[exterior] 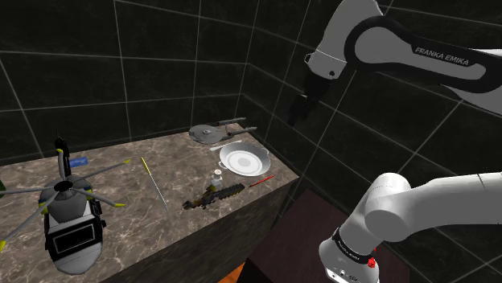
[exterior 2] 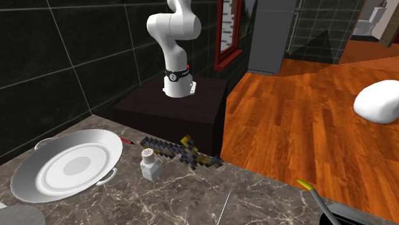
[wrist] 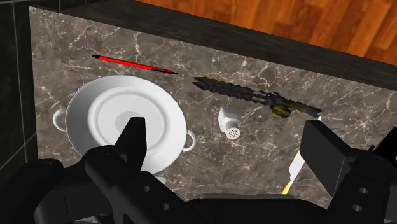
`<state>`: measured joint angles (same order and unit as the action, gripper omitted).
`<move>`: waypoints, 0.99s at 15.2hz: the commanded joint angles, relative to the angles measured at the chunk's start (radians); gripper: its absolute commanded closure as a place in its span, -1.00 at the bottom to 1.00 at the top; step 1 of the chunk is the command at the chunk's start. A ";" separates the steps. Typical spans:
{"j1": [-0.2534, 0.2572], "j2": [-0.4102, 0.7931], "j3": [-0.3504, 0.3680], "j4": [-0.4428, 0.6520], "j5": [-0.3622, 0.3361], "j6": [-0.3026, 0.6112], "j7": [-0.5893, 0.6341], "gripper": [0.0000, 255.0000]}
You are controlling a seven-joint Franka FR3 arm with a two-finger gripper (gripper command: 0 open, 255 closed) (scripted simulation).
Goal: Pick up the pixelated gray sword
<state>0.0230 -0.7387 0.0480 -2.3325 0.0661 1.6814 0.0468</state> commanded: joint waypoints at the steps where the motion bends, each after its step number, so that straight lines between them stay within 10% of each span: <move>1: 0.000 0.000 0.000 0.000 0.000 0.000 0.000 -1.00; 15: 0.156 0.391 -0.049 -0.082 -0.051 0.418 -0.517 -1.00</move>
<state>0.1678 -0.3841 -0.0003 -2.4130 0.0172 2.0633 -0.4324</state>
